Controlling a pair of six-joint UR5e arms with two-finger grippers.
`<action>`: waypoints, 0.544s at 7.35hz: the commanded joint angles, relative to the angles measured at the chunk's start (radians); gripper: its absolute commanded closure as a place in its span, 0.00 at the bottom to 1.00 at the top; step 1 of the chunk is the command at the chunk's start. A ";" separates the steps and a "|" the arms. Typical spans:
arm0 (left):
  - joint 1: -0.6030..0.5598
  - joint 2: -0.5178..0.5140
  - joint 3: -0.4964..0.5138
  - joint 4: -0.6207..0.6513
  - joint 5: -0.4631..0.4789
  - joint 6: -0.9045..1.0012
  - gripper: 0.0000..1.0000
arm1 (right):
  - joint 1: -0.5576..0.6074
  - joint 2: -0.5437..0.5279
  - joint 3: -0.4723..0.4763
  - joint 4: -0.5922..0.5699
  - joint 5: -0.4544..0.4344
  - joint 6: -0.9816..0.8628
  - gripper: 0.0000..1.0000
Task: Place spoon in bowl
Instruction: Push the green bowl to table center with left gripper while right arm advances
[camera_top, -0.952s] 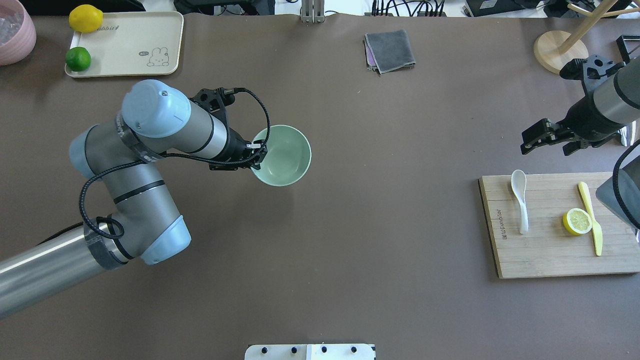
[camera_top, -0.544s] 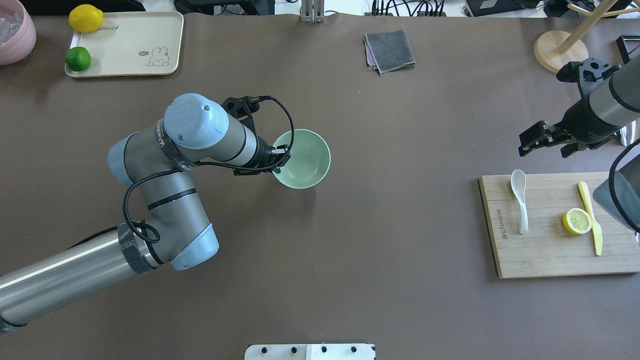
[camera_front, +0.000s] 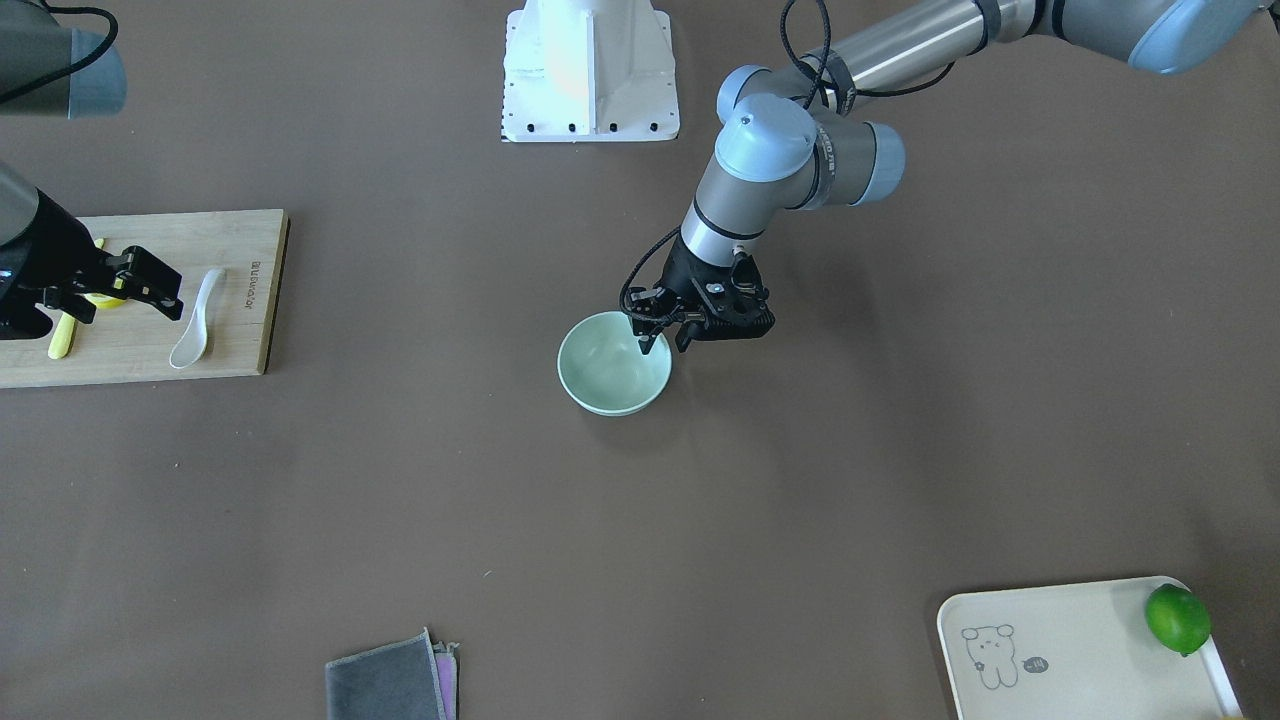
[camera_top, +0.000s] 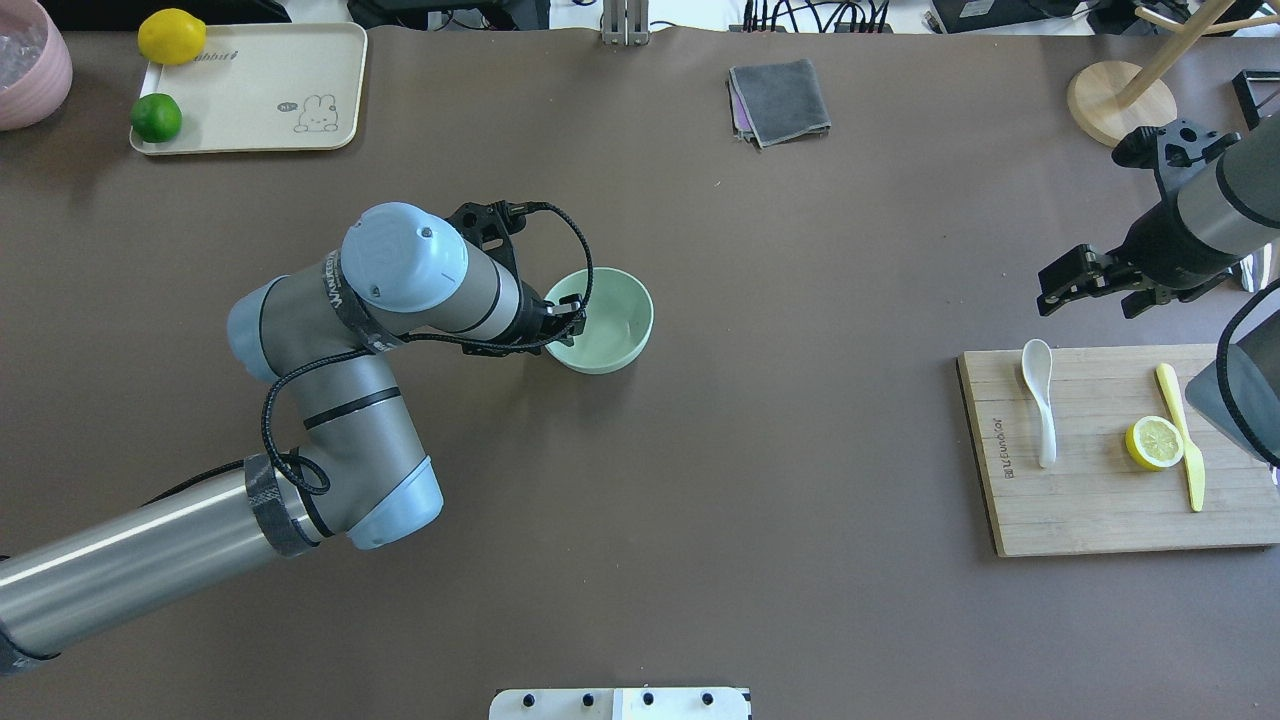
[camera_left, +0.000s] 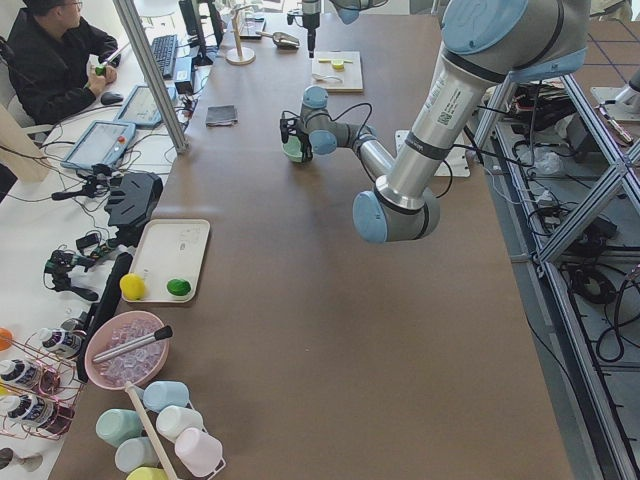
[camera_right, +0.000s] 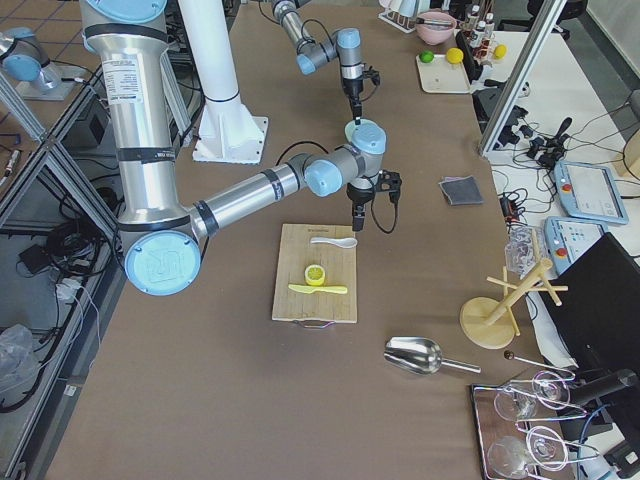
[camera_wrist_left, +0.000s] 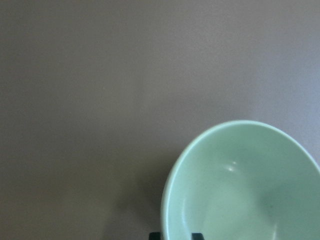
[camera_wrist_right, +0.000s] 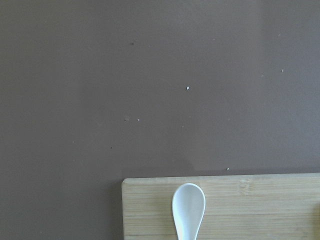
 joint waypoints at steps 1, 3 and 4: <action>-0.031 0.014 -0.075 0.006 -0.018 0.006 0.02 | -0.017 -0.014 -0.002 0.000 -0.001 -0.002 0.00; -0.141 0.023 -0.111 0.056 -0.171 0.022 0.02 | -0.057 -0.035 -0.002 0.002 -0.038 -0.003 0.00; -0.151 0.023 -0.135 0.102 -0.173 0.056 0.02 | -0.081 -0.043 -0.003 0.014 -0.055 -0.002 0.00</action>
